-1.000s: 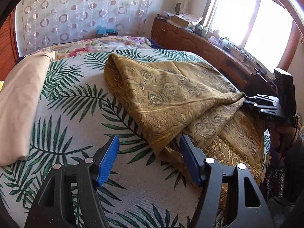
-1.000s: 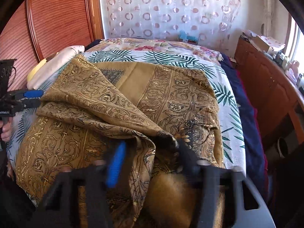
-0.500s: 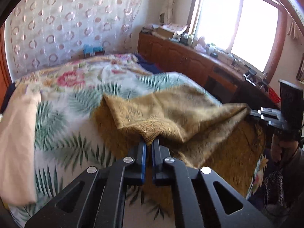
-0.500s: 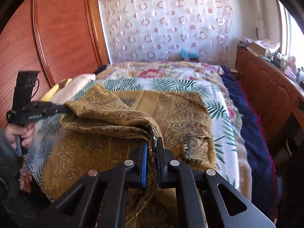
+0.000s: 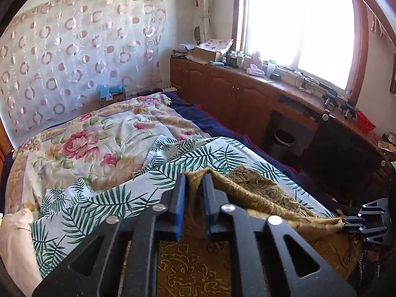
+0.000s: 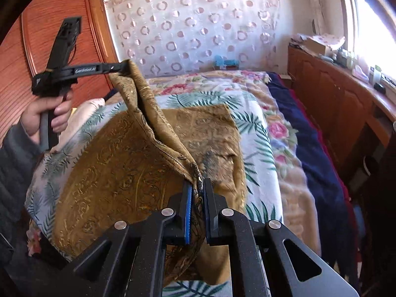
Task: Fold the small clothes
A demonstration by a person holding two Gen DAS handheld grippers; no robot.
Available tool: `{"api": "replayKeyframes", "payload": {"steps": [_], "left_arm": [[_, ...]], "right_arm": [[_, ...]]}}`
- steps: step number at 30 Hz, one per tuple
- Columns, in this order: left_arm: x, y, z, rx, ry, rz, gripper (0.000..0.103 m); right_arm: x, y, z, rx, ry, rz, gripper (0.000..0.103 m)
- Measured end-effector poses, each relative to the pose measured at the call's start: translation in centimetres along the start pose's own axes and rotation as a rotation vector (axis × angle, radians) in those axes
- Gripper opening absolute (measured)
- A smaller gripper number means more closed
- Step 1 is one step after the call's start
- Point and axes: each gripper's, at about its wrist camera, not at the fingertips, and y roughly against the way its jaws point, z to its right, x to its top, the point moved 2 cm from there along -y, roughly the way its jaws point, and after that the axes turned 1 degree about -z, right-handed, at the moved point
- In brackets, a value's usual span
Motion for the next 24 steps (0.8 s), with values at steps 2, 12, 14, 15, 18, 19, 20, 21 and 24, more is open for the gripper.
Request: {"api": "replayKeyframes", "payload": {"steps": [2, 12, 14, 15, 18, 19, 20, 21, 24], "left_arm": [[-0.1, 0.0, -0.2, -0.025, 0.013, 0.005, 0.04], [-0.6, 1.2, -0.5, -0.03, 0.022, 0.025, 0.073], [-1.1, 1.2, -0.6, -0.026, 0.023, 0.017, 0.073], [-1.5, 1.3, -0.7, -0.025, 0.024, 0.014, 0.073], [-2.8, 1.5, -0.6, -0.025, 0.024, -0.005, 0.073], [-3.3, 1.7, -0.5, -0.022, 0.026, -0.008, 0.073], [-3.7, 1.8, -0.5, -0.022, 0.028, -0.011, 0.073], [-4.1, 2.0, -0.5, -0.024, 0.028, -0.014, 0.073], [-5.4, 2.7, -0.3, -0.02, 0.039, -0.013, 0.073]], "right_arm": [[0.0, -0.2, 0.1, -0.006, 0.001, -0.02, 0.008], [1.4, -0.4, 0.8, -0.058, -0.01, -0.043, 0.022], [1.5, -0.2, 1.1, -0.072, -0.016, -0.04, 0.024], [1.6, 0.0, 1.2, -0.082, -0.02, -0.04, 0.026], [1.9, 0.7, 1.3, -0.096, -0.022, -0.03, 0.026], [2.0, 1.0, 1.3, -0.101, -0.02, -0.025, 0.026], [2.2, 1.0, 1.2, -0.104, -0.017, -0.021, 0.026], [2.4, 1.0, 1.2, -0.108, -0.015, -0.017, 0.026], [2.8, 0.9, 0.7, -0.112, 0.0, -0.007, 0.026]]}}
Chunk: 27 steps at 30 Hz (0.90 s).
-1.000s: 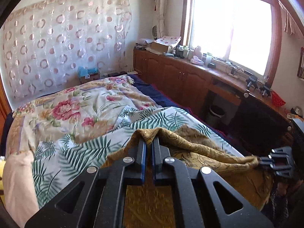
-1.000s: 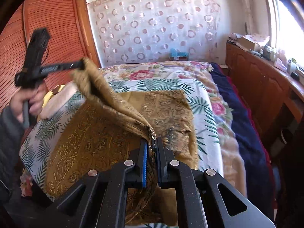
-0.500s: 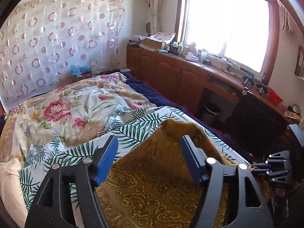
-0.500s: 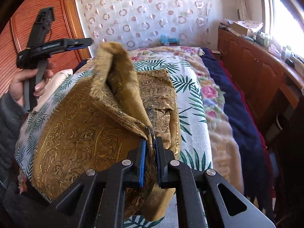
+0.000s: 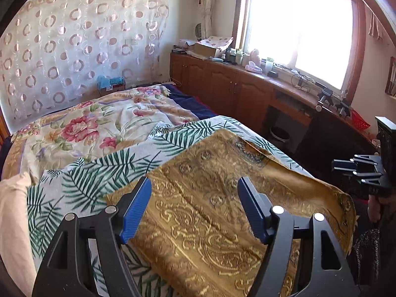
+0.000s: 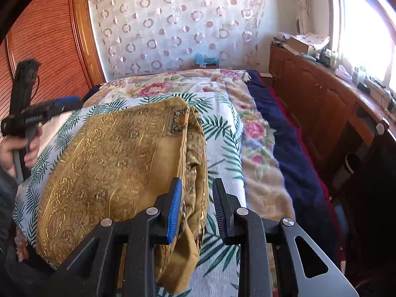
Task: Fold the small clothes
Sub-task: 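Open both grippers and smooth the folded cloth with the right gripper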
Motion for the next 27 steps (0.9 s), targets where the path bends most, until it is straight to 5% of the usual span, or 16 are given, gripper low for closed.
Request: {"api": "replayKeyframes", "payload": {"steps": [26, 27], "left_arm": [[-9.3, 6.8, 3.2, 0.123, 0.053, -0.016, 0.073], [-9.8, 7.1, 3.5, 0.123, 0.056, -0.015, 0.073]], "right_arm": [[-1.9, -3.5, 0.5, 0.09, 0.019, -0.079, 0.026], [-2.0, -3.4, 0.5, 0.095, 0.022, -0.075, 0.019]]}}
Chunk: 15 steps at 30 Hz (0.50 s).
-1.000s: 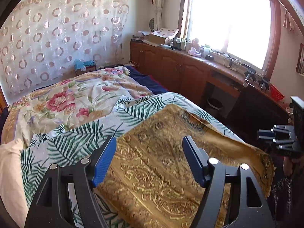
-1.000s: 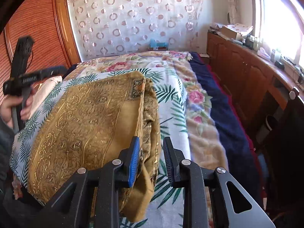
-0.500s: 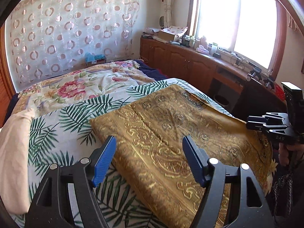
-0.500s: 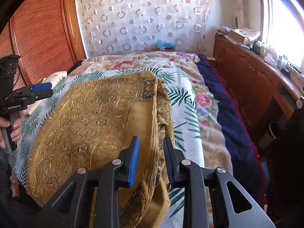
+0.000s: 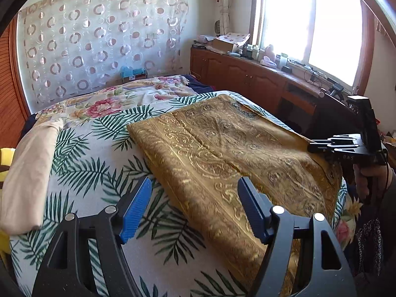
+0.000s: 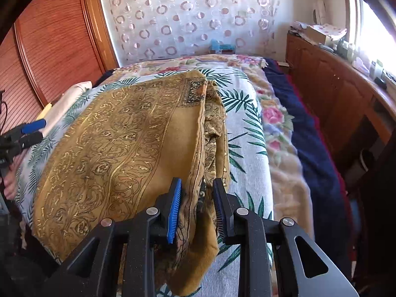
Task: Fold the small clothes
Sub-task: 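Open both grippers and smooth the folded cloth with the right gripper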
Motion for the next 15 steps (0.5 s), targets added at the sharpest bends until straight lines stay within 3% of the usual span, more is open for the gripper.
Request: {"api": "replayKeyframes", "payload": {"steps": [1, 4, 12, 15], "left_arm": [[-0.4, 0.1, 0.1, 0.001, 0.0, -0.002, 0.073], [-2.1, 0.4, 0.2, 0.005, 0.005, -0.026, 0.073], [-5.4, 0.3, 0.5, -0.043, 0.022, -0.083, 0.073], [-6.2, 0.4, 0.9, -0.076, 0.038, -0.094, 0.073]], "right_arm": [[-0.1, 0.1, -0.3, 0.001, 0.021, -0.002, 0.009], [-0.6, 0.6, -0.7, -0.048, 0.062, 0.015, 0.008], [-1.1, 0.8, -1.1, -0.075, 0.026, 0.031, 0.008], [-1.7, 1.0, -0.9, -0.078, -0.009, 0.034, 0.014]]}}
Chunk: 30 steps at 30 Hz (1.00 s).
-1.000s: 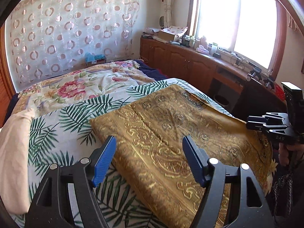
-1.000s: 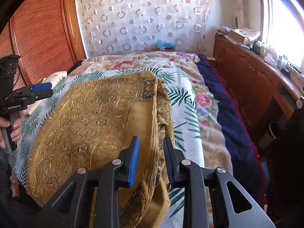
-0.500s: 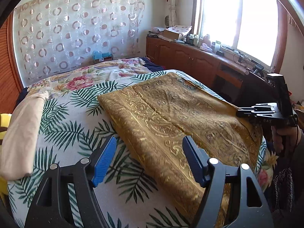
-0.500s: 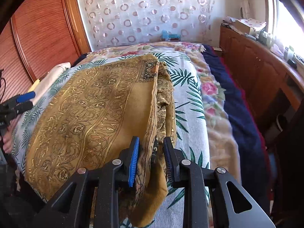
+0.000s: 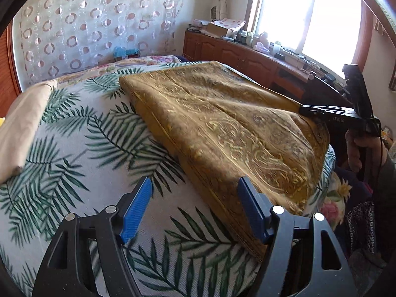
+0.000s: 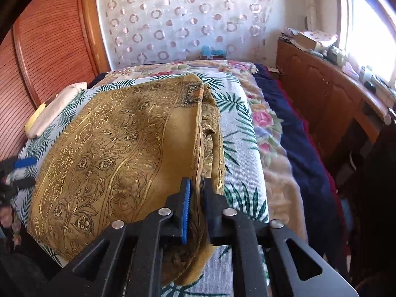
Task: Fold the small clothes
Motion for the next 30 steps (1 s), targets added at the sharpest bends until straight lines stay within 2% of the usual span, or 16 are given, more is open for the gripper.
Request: {"api": "replayKeyframes", "payload": {"steps": [2, 4, 9, 14, 21, 22, 23, 24, 26, 30], "left_arm": [[-0.3, -0.1, 0.2, -0.011, 0.009, -0.005, 0.073], [-0.5, 0.0, 0.6, -0.031, 0.016, -0.006, 0.071], [-1.1, 0.3, 1.9, -0.099, 0.014, -0.014, 0.057], [-1.6, 0.1, 3.2, -0.115, 0.0, -0.029, 0.051], [-2.6, -0.6, 3.7, -0.121, 0.01, -0.053, 0.05], [-2.6, -0.6, 3.8, -0.121, 0.003, -0.053, 0.046], [-2.8, -0.6, 4.0, -0.138, 0.001, -0.059, 0.032], [-2.8, -0.6, 4.0, -0.151, 0.001, -0.065, 0.022], [-2.7, -0.4, 4.2, -0.15, -0.012, -0.056, 0.011], [-0.9, 1.6, 4.4, -0.184, -0.003, 0.005, 0.008]], "right_arm": [[-0.2, 0.4, 0.0, 0.003, -0.002, 0.007, 0.016], [-0.8, 0.9, 0.1, -0.001, -0.008, 0.011, 0.031], [-1.5, 1.9, 0.2, -0.004, -0.019, 0.019, 0.049], [-2.2, 2.1, -0.1, 0.009, -0.026, 0.02, 0.051], [-2.3, 2.6, 0.3, 0.014, -0.031, 0.028, 0.051], [-2.2, 2.7, 0.3, 0.013, -0.029, 0.032, 0.051], [-2.2, 2.9, 0.3, 0.011, -0.027, 0.038, 0.051], [-2.1, 3.1, 0.2, 0.008, -0.024, 0.045, 0.053], [-2.0, 3.6, 0.0, 0.01, -0.018, 0.06, 0.06], [-1.9, 4.6, -0.8, 0.021, 0.0, 0.09, 0.07]]}}
